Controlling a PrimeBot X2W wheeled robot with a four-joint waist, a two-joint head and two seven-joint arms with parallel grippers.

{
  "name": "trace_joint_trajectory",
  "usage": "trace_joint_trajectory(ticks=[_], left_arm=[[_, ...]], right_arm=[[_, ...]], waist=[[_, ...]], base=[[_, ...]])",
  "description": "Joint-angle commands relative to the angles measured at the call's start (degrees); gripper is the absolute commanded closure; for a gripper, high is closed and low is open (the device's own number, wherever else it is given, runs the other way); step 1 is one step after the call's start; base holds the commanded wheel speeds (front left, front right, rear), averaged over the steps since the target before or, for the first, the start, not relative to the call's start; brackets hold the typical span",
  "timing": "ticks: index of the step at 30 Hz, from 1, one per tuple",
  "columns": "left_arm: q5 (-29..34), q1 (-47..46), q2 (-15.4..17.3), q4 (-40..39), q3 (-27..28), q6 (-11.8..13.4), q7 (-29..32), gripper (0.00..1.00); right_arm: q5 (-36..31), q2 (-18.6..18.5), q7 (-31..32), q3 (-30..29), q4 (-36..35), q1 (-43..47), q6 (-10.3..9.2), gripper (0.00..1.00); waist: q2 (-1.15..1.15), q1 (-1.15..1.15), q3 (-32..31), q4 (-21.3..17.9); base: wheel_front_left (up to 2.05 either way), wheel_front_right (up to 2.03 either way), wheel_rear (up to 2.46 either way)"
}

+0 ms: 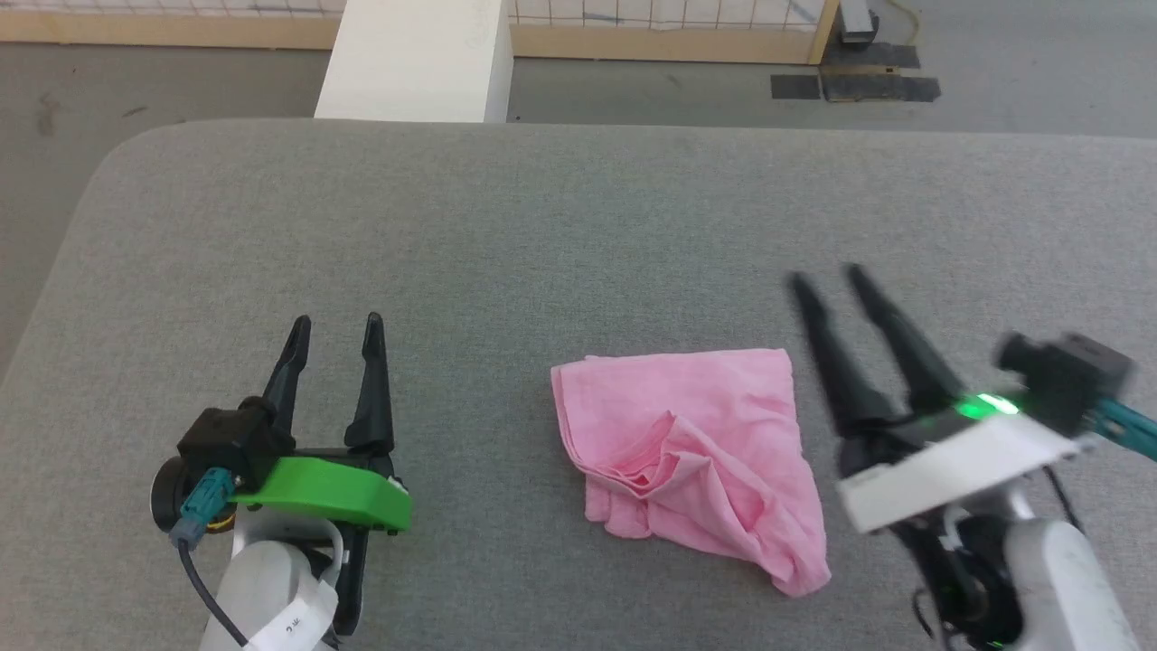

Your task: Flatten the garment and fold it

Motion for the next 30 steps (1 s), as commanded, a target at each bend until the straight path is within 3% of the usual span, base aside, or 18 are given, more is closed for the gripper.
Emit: trace_joint_trajectory(ticks=[1,6,15,20,24,27,29,30], left_arm=[[0.57,0.33,-0.17,-0.24,0.1,-0.39,-0.27,0.0],[0.69,0.58,-0.17,-0.48,0.09,-0.4,-0.27,0.0],[0.66,0.48,-0.17,-0.4,-0.19,-0.4,-0.27,0.0],[0.62,0.54,-0.17,-0.38,-0.21,-0.4,-0.27,0.0],[0.52,0.7,-0.17,-0.31,-0.18,-0.4,-0.27,0.0],[0.41,0.71,-0.17,-0.28,-0.15,-0.4,-0.27,0.0],[0.38,0.69,-0.17,-0.29,-0.15,-0.4,-0.27,0.0],[0.37,0.68,-0.17,-0.29,-0.11,-0.4,-0.27,0.0]], right_arm=[[1.02,-0.02,-2.01,-2.14,1.38,1.45,-0.06,0.0],[5.14,-0.02,-4.27,-7.15,10.7,4.67,-0.06,0.0],[8.96,-0.02,0.6,-3.85,26.78,1.97,-0.06,0.0],[7.54,-0.02,5.12,-0.84,31.73,-0.96,-0.06,0.0],[2.26,-0.02,11.06,1.42,34.04,-2.45,-0.06,0.0],[-2.66,-0.02,15.19,2.76,33.4,-2.93,-0.06,0.74],[-5.55,-0.02,16.96,3.49,31.86,-2.88,-0.06,1.0],[-6.92,-0.02,17.53,3.76,31.04,-2.8,-0.06,1.0]], waist=[[0.0,0.0,-0.37,-0.47],[0.0,0.0,-0.64,-1.05],[0.0,0.0,-0.35,-1.1],[0.0,0.0,-0.08,-0.58],[0.0,0.0,-0.06,-0.1],[0.0,0.0,0.02,0.15],[0.0,0.0,0.1,0.2],[0.0,0.0,0.13,0.18]], base=[[0.0,0.0,0.0],[0.0,0.0,0.0],[0.0,0.0,0.0],[0.0,0.0,0.0],[0.0,0.0,0.0],[0.0,0.0,0.0],[0.0,0.0,0.0],[0.0,0.0,0.0]])
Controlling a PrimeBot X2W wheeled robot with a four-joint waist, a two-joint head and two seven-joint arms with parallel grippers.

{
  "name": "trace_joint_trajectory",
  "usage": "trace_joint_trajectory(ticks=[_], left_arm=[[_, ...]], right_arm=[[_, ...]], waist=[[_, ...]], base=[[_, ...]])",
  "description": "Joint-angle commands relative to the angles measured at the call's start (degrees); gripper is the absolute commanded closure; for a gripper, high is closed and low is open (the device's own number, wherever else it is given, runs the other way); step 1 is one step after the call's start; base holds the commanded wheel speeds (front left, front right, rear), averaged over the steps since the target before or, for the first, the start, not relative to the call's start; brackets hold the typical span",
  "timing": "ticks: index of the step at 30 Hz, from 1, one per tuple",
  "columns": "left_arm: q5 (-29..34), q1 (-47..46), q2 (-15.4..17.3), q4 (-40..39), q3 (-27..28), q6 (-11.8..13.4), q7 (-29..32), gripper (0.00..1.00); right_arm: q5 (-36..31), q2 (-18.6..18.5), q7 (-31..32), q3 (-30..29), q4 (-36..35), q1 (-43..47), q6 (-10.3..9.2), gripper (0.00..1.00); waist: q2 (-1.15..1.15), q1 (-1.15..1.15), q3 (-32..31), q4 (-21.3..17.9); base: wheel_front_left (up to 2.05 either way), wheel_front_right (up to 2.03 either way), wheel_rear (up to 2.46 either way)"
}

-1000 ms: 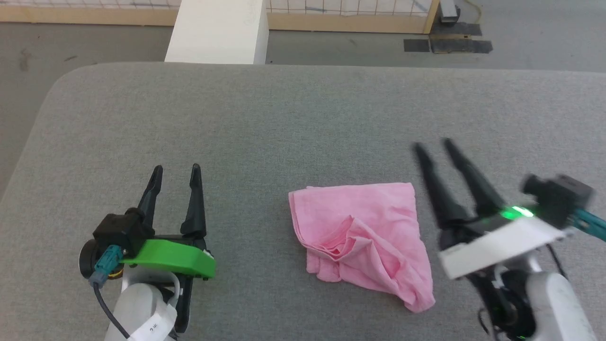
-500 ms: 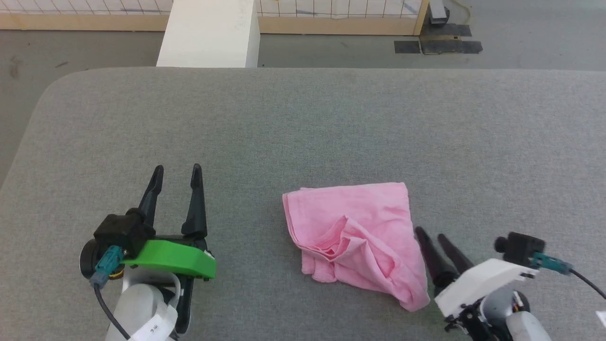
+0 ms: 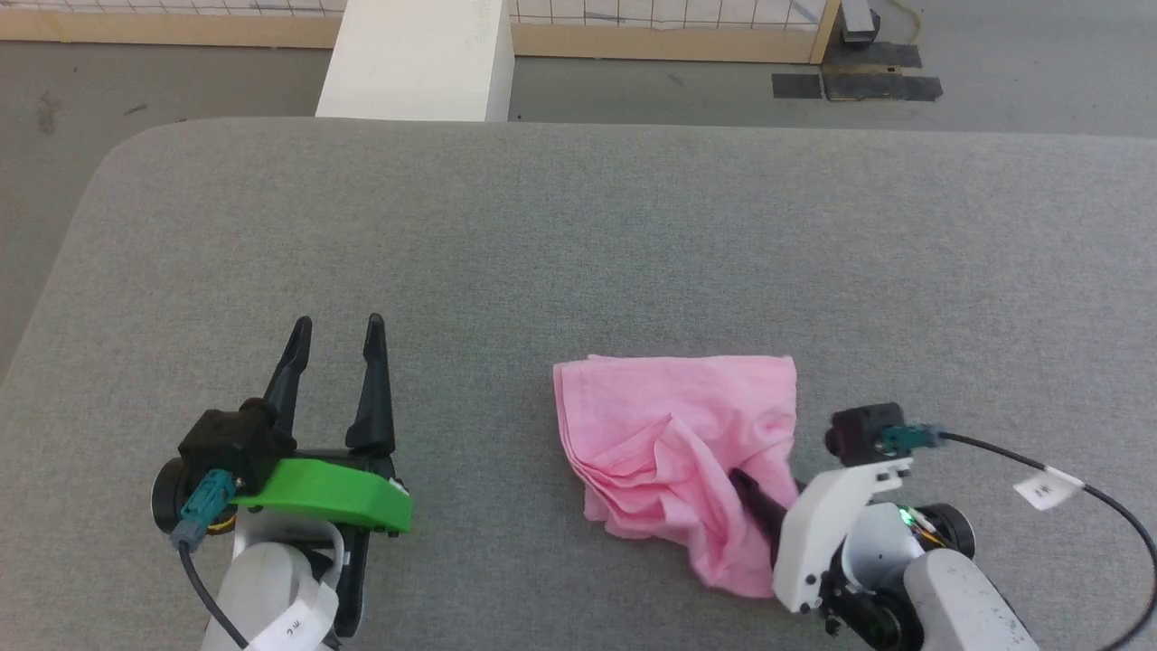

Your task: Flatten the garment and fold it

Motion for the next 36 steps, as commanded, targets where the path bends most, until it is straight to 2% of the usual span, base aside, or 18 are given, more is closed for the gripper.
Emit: trace_joint_trajectory(ticks=[1,7,12,17,21,27,31,36], left_arm=[[0.36,0.42,-0.15,0.07,0.15,-0.39,-0.27,0.0],[0.75,1.07,-0.15,-0.49,1.5,-0.37,-0.27,0.0],[1.69,1.18,-0.13,-1.65,2.29,-0.37,-0.27,0.0],[2.41,0.36,0.17,-2.92,2.03,-0.38,-0.27,0.0],[2.88,-0.88,1.25,-3.86,1.16,-0.38,-0.27,0.0],[3.63,-3.33,3.82,-5.22,-0.34,-0.39,-0.27,0.0],[4.16,-4.96,5.69,-6.11,-1.43,-0.39,-0.2,0.0],[4.39,-6.95,7.73,-8.03,-2.67,-0.39,1.17,0.0]], right_arm=[[-2.16,0.17,1.0,0.6,-0.87,0.56,-0.06,1.0],[-17.65,-0.25,3.08,0.75,-9.08,-0.02,-0.06,1.0],[-24.11,-5.45,5.51,1.71,-13.13,-1.68,-0.06,1.0],[-26.51,-11.65,6.39,-0.64,-13.71,-4.02,-0.06,1.0],[-27.85,-15.77,5.4,-3.55,-11.79,-6.84,-0.06,1.0],[-30.03,-18.7,2.25,-8.26,-6.02,-12.15,-0.06,1.0],[-32.18,-19.33,-0.79,-11.62,-0.71,-16.26,-0.06,1.0],[-34.93,-19.85,-4.51,-15.61,5.76,-21.24,-0.06,1.0]], waist=[[0.0,0.0,0.03,-0.09],[0.0,0.0,0.31,-2.94],[0.0,0.0,1.29,-7.42],[0.0,0.0,3.24,-12.65],[0.0,0.0,5.73,-17.2],[0.0,0.0,10.88,-23.35],[0.0,0.0,14.22,-25.7],[0.0,0.0,18.14,-26.36]], base=[[0.0,0.0,0.0],[0.0,0.0,0.0],[0.0,0.0,0.0],[0.0,0.0,0.0],[0.0,0.0,0.0],[0.0,0.0,0.0],[0.0,0.0,0.0],[0.0,0.0,0.0]])
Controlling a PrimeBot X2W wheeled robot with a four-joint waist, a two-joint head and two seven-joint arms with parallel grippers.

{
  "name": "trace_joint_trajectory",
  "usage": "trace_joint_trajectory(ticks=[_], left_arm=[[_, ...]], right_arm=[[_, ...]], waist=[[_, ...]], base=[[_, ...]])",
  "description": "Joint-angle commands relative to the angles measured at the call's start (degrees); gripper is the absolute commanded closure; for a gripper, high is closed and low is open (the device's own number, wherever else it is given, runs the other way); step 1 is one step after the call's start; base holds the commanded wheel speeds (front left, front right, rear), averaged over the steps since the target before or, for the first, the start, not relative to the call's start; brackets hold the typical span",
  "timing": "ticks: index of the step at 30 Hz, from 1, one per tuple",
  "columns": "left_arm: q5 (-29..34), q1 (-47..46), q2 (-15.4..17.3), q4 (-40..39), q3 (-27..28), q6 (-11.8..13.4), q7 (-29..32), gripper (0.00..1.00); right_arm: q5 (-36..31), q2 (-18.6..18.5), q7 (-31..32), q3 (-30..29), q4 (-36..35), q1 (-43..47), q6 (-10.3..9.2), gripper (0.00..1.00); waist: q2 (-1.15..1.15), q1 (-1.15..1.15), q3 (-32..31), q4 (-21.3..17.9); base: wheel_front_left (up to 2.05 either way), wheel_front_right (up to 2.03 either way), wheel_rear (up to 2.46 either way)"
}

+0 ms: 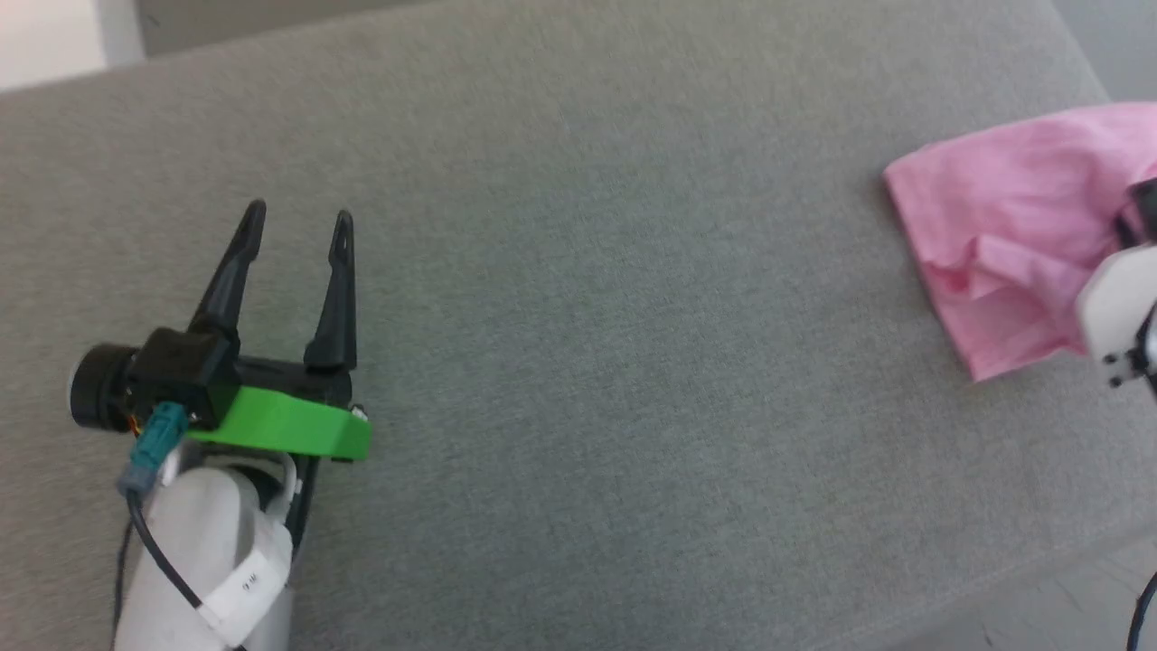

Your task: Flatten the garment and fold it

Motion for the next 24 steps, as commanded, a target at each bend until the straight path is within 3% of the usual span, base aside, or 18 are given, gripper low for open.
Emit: trace_joint_trajectory(ticks=[1,10,11,12,13,14,19,24], left_arm=[[0.8,-1.55,1.04,-0.79,-0.19,-0.39,0.43,0.0],[0.58,-3.24,3.19,-3.46,-1.1,-0.35,2.56,0.0],[0.5,-3.18,3.22,-3.51,-1.12,-0.3,2.53,0.0],[0.44,-3.1,3.19,-3.49,-1.15,-0.23,2.48,0.0],[0.35,-2.98,3.1,-3.39,-1.21,-0.13,2.36,0.0],[0.24,-2.89,2.98,-3.18,-1.28,-0.07,2.21,0.0],[-0.84,-2.04,1.12,-0.64,-2.01,0.24,0.48,0.0],[-1.96,-0.5,-0.89,2.69,-2.27,0.54,-0.81,0.0]], right_arm=[[-1.08,-0.23,-1.23,-1.33,1.56,-2.16,-0.1,1.0],[-7.09,0.41,-5.53,-9.77,9.52,-9.81,-0.1,1.0],[-7.84,0.59,-5.95,-10.53,10.35,-10.31,-0.1,0.96],[-8.33,0.73,-6.13,-11.27,11.03,-10.66,-0.1,0.64],[-8.89,0.93,-6.2,-12.19,11.81,-11.06,-0.1,0.22],[-9.27,1.07,-6.31,-12.93,12.27,-11.32,-0.1,0.0],[-9.87,1.25,-9.61,-16.81,12.79,-10.68,-0.1,0.0],[-5.76,2.01,-15.05,-17.7,10.93,-8.12,-0.1,0.0]], waist=[[0.0,0.0,6.09,-3.41],[0.0,0.0,9.92,-0.9],[0.0,0.0,9.89,-0.61],[0.0,0.0,9.75,-0.36],[0.0,0.0,9.48,-0.04],[0.0,0.0,9.12,0.25],[0.0,0.0,4.86,2.54],[0.0,0.0,-0.72,4.89]], base=[[0.0,0.0,0.0],[0.0,0.0,0.0],[0.0,0.0,0.0],[0.0,0.0,0.0],[0.0,0.0,0.0],[0.0,0.0,0.0],[0.0,0.0,0.0],[0.0,0.0,0.0]])
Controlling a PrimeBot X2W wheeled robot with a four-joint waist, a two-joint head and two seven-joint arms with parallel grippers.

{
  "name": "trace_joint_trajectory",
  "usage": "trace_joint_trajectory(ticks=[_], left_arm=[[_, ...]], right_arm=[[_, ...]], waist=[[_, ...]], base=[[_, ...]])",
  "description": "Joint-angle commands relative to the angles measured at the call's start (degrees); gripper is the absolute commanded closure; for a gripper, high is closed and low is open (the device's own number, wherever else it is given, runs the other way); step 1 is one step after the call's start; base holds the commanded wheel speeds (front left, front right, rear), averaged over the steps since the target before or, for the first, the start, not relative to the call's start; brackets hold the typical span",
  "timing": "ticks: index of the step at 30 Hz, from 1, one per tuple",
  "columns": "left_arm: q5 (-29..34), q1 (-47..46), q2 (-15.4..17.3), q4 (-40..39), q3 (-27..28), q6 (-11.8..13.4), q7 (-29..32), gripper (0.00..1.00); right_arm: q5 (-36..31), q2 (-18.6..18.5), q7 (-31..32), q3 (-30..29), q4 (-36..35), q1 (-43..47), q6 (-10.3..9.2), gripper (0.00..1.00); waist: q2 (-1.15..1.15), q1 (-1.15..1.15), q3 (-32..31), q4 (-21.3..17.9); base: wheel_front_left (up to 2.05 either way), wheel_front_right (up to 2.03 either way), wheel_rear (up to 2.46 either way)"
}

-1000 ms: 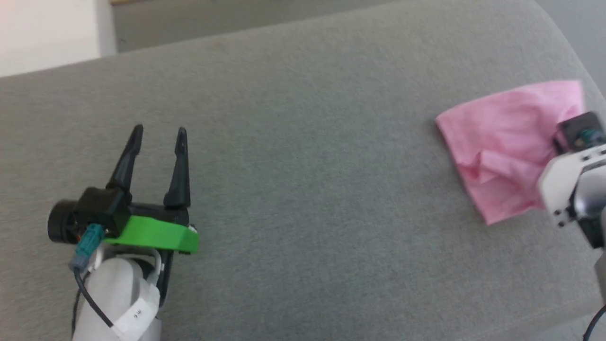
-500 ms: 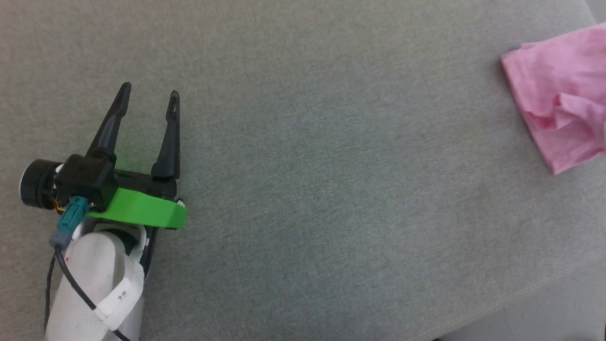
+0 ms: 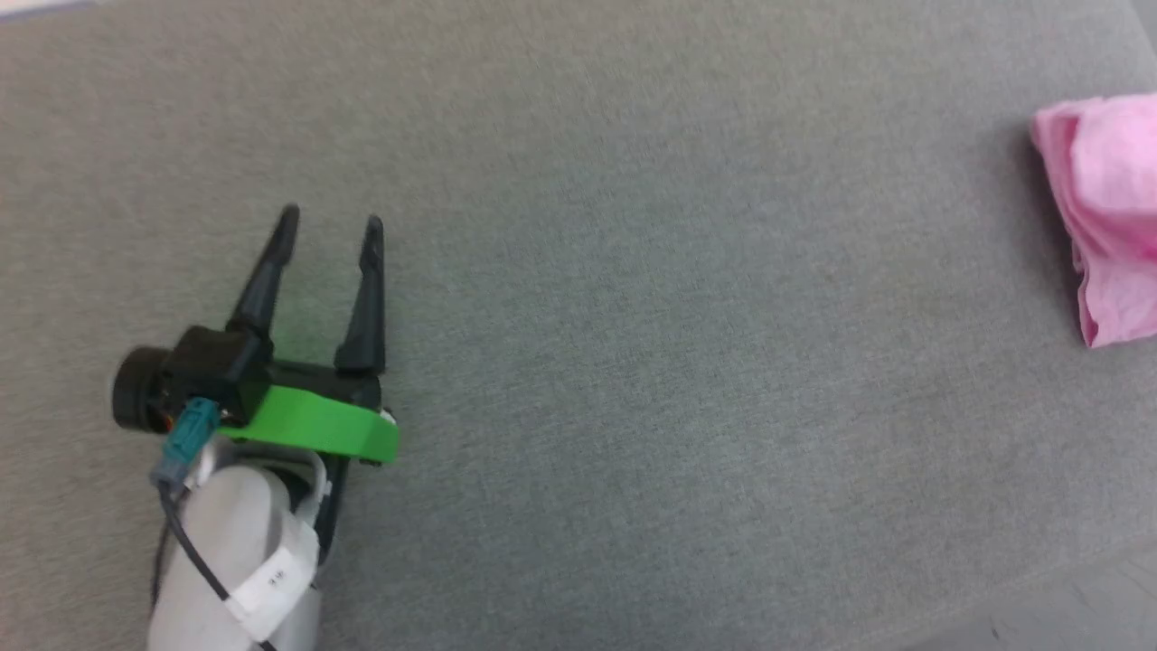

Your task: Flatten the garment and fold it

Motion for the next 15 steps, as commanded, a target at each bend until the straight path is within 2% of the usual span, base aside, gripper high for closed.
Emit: trace_joint_trajectory(ticks=[1,5,10,15], left_arm=[[-0.69,1.14,-0.34,0.89,0.0,0.38,-0.48,0.0],[-1.53,2.75,-1.6,3.26,0.11,0.42,-0.78,0.0],[-2.13,4.51,-3.18,4.34,0.68,0.58,-0.86,0.0],[-2.36,6.14,-4.53,4.73,1.24,0.7,-0.87,0.0]], right_arm=[[1.74,1.12,-1.51,0.19,-1.17,1.49,-0.11,0.0],[7.6,3.53,-5.42,2.04,-5.9,5.6,-0.11,0.0],[16.58,6.26,-8.88,7.87,-14.64,13.37,-0.11,0.0],[21.23,8.94,-10.55,10.92,-24.05,21.42,-0.11,0.0]], waist=[[0.0,-0.01,-6.4,3.86],[0.0,-0.01,-10.84,6.09],[0.0,-0.01,-15.22,9.5],[0.0,-0.01,-18.65,13.31]], base=[[0.0,0.0,0.0],[0.0,0.0,0.0],[0.0,0.0,0.0],[0.0,0.0,0.0]])
